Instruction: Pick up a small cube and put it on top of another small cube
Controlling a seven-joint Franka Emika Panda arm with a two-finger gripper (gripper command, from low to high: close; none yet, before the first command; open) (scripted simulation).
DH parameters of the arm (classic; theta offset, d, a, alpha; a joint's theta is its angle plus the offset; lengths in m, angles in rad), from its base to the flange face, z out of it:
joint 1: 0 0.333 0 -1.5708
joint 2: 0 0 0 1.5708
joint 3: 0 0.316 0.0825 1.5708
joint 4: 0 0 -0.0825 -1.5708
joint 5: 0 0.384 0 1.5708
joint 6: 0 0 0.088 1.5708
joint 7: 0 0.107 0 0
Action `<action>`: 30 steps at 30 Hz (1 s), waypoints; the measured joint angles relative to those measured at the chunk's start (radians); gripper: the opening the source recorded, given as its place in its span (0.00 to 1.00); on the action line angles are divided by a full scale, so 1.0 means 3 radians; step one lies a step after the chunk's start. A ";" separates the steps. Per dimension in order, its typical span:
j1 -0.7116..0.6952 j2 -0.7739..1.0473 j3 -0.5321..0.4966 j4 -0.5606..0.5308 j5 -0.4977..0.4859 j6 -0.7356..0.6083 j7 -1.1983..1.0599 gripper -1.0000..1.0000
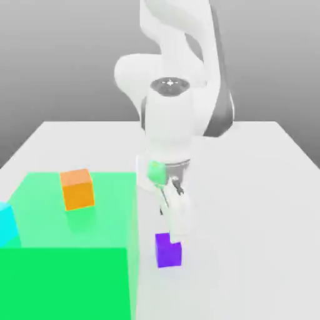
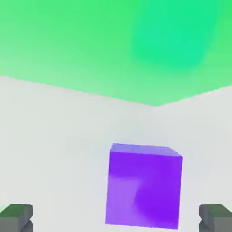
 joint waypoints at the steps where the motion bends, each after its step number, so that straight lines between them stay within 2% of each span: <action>1: 0.0043 0.0121 -0.0094 0.0015 -0.0184 0.0093 0.0142 0.50; 4: 0.0409 0.0484 -0.0564 0.0081 -0.0634 0.0379 0.0479 0.50; 6: 0.0695 0.0721 -0.0874 0.0125 -0.0757 0.0577 0.0581 0.50; 7: 0.0771 0.0786 -0.0952 0.0137 -0.0773 0.0632 0.0597 0.00; 13: 0.0810 0.0819 -0.0992 0.0143 -0.0780 0.0668 0.0605 0.00; 15: 0.0709 0.0695 -0.0877 0.0118 -0.0712 0.0564 0.0546 0.00; 19: 0.0531 0.0245 -0.0571 0.0029 -0.0221 0.0206 0.0183 0.00; 22: 0.0616 -0.0101 -0.0561 -0.0011 0.0105 -0.0076 -0.0051 0.00; 28: 0.0823 -0.0309 -0.0704 0.0582 0.0893 -0.0341 -0.0866 0.00; 30: 0.0816 -0.0317 -0.0762 0.0821 0.0992 -0.0491 -0.1074 0.00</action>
